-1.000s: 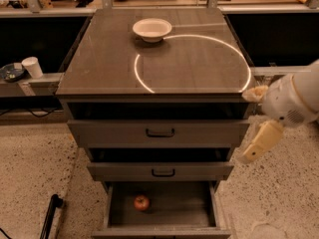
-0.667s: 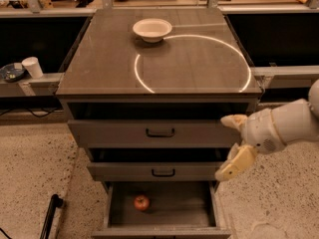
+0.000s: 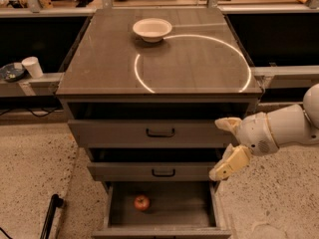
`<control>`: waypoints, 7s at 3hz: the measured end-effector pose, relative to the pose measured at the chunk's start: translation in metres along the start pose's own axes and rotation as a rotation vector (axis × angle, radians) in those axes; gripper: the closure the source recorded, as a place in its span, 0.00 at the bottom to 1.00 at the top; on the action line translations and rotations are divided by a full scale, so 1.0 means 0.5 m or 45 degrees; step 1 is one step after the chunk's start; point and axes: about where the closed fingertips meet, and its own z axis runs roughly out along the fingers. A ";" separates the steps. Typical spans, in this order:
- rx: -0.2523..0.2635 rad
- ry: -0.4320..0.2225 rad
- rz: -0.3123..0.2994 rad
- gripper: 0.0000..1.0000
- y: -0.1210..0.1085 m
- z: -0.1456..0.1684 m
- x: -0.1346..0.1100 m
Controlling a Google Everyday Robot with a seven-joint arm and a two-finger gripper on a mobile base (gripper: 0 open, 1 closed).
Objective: Pick apple from bottom drawer and place on counter
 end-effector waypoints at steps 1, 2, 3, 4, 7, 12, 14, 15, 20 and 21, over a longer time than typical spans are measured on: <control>0.019 -0.040 -0.013 0.00 -0.001 0.019 0.001; 0.070 -0.296 0.018 0.00 0.065 0.125 0.053; 0.101 -0.489 0.052 0.00 0.138 0.241 0.104; 0.122 -0.619 -0.032 0.00 0.139 0.303 0.110; 0.167 -0.427 -0.146 0.00 0.112 0.449 0.242; 0.087 -0.406 -0.177 0.00 0.040 0.743 0.453; 0.110 -0.400 -0.126 0.00 0.005 0.911 0.510; 0.163 -0.397 -0.095 0.02 -0.044 0.992 0.545; 0.213 -0.375 -0.130 0.11 -0.219 1.056 0.618; 0.217 -0.335 -0.136 0.20 -0.231 1.081 0.633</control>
Offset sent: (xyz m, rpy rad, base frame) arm 0.0200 0.0868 -0.1129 0.2575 -0.5354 -0.4373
